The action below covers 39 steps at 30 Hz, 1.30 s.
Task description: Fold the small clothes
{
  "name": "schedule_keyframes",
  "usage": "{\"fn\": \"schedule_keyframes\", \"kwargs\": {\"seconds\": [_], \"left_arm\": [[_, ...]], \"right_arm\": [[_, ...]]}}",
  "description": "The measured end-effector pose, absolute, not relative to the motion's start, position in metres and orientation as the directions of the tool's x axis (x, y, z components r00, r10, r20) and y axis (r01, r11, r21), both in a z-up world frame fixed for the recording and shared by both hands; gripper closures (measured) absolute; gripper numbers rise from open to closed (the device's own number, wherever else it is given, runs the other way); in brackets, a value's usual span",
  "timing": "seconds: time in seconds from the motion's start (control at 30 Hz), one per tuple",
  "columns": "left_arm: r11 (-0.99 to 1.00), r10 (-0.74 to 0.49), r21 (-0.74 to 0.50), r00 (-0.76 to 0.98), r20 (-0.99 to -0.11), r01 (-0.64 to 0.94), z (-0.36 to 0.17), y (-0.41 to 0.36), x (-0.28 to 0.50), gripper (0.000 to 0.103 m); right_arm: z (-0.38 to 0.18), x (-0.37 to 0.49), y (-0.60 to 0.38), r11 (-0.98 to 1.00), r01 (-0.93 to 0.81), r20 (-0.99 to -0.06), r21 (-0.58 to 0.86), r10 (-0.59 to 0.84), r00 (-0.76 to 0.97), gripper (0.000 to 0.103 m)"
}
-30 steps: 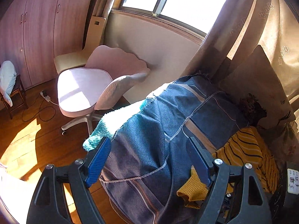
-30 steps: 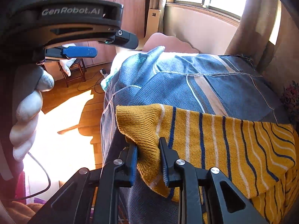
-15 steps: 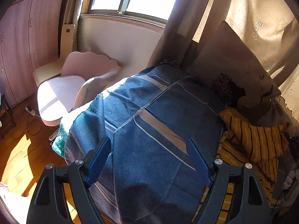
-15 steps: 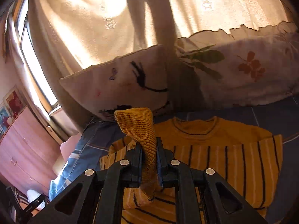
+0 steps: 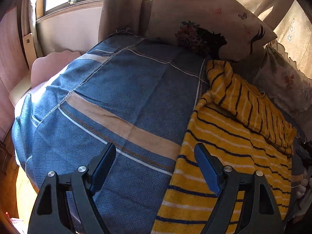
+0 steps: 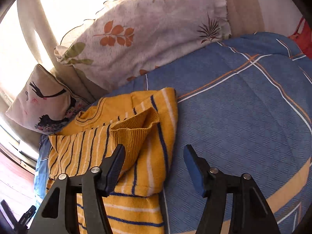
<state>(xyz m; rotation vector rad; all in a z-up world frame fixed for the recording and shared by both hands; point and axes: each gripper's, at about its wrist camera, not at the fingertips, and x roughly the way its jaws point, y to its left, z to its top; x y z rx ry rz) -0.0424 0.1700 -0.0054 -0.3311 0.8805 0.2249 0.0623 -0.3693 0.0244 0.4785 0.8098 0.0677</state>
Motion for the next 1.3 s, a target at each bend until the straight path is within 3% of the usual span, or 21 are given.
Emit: {"fn": "schedule_keyframes", "kwargs": {"seconds": [0.23,0.4,0.57,0.93,1.3], "left_arm": [[0.919,-0.001,-0.224,0.567,-0.823,-0.324,-0.028,0.163,-0.037,0.021],[0.933,-0.092,-0.272,0.575,-0.813,-0.235,-0.025,0.148,-0.036,0.021],[0.91,-0.259,-0.396,0.574,-0.777,-0.125,-0.026,0.134,-0.048,0.021],[0.8,-0.456,-0.598,0.597,-0.66,-0.049,-0.033,0.145,-0.092,0.022],[0.794,-0.49,-0.608,0.616,-0.616,0.024,-0.036,0.142,-0.144,0.022]], "right_arm": [[0.009,0.032,-0.395,0.848,0.104,-0.675,0.52,0.333,0.658,0.035],[-0.009,0.016,-0.382,0.754,0.034,-0.619,0.656,0.511,0.597,0.034],[-0.017,-0.008,-0.362,0.718,-0.041,-0.585,0.695,0.598,0.549,0.032],[-0.021,-0.062,-0.322,0.638,-0.185,-0.519,0.748,0.735,0.436,0.03],[-0.022,-0.117,-0.303,0.522,-0.235,-0.421,0.82,0.828,0.37,0.028]]}}
